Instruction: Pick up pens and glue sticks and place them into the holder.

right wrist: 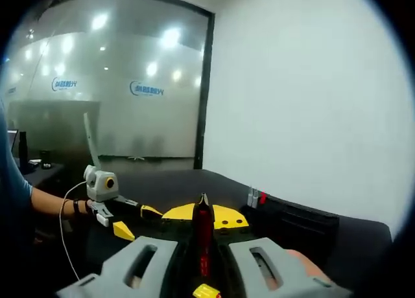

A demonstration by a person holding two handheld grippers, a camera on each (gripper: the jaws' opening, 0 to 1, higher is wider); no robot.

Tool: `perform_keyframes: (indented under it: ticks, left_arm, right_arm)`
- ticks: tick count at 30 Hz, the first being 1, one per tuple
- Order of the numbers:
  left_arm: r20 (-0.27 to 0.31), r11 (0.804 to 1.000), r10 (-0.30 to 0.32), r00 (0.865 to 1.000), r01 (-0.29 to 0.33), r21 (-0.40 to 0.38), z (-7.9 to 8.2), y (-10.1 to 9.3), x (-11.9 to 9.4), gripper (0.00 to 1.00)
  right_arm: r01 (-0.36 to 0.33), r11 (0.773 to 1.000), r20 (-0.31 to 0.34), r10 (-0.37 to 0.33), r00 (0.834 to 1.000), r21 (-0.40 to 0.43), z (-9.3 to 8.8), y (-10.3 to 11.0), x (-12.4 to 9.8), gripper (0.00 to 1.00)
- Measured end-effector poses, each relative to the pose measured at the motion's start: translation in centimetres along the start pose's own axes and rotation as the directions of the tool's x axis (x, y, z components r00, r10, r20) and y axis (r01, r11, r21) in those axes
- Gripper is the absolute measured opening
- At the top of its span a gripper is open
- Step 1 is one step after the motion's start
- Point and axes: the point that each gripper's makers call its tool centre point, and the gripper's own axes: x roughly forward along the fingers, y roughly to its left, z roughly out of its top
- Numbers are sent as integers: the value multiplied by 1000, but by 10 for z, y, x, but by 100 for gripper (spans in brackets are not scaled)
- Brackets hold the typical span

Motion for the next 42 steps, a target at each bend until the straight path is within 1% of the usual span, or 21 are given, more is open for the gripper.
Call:
perform_keyframes:
  ticks: [4,11,14,16,20,25,28,32,38,42]
  left_arm:
    - [-27,1000,-5,1000,4,-26,-7,2,1,81]
    - [13,1000,14,1000,-14,-9,-2,4,-4,82]
    - [20,1000,10,1000,-10,-11,0,3,-4,83]
    - [41,1000,-1,999,2,-15,3,1,-6,84]
    - [55,1000,-6,998,8,-21,6,0,-7,84]
    - [49,1000,-13,999,14,-10,4,-2,-7,84]
    - [49,1000,-16,999,17,-6,4,-2,-7,84]
    - [45,1000,-19,999,19,-7,3,-2,-7,84]
    - [28,1000,-18,999,18,9,0,-3,-5,83]
    - [35,1000,-16,999,16,7,1,-2,-6,83]
  right_arm:
    - [13,1000,9,-14,1000,11,8,-11,2,5]
    - [54,999,3,-54,999,-5,19,-27,8,5]
    - [70,997,0,-70,998,-16,24,-33,12,5]
    - [79,997,-2,-79,997,-19,26,-37,15,5]
    - [99,995,-4,-99,995,-28,34,-49,24,5]
    - [111,993,-3,-111,994,-36,43,-60,39,5]
    - [125,991,-6,-126,992,-42,48,-71,48,5]
    - [140,989,15,-139,990,-42,55,-85,60,5]
    - [164,986,30,-163,986,-33,57,-102,77,5]
    - [176,984,43,-176,984,-10,60,-111,85,5]
